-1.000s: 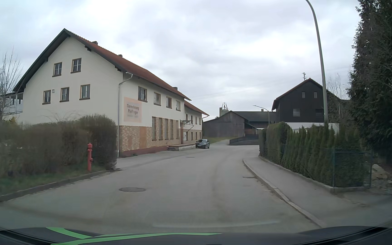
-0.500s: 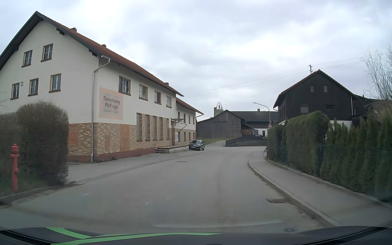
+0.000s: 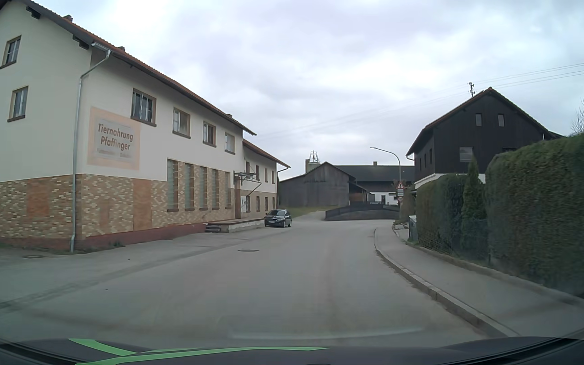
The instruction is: Follow the waypoints while adhering to traffic rules and regulations
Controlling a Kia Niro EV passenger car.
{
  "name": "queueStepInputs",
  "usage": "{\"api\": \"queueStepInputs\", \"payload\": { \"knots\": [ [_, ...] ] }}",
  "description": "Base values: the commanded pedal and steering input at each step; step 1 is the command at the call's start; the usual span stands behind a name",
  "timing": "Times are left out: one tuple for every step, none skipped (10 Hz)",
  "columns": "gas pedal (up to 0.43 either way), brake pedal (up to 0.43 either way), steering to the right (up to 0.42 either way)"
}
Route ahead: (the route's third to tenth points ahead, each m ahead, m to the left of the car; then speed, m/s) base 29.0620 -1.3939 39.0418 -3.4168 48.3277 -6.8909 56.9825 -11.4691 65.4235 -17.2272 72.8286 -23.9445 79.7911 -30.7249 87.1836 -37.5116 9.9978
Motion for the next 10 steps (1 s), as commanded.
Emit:
{"api": "queueStepInputs", "payload": {
  "knots": [
    [0.008,0.0,0.04],
    [0.0,0.0,0.04],
    [0.0,0.0,0.04],
    [0.0,0.0,0.038],
    [0.0,0.0,0.034],
    [0.0,0.0,0.032],
    [0.0,0.0,0.03],
    [0.0,0.0,0.03],
    [0.0,0.0,0.029],
    [0.0,0.0,0.029]
  ]
}}
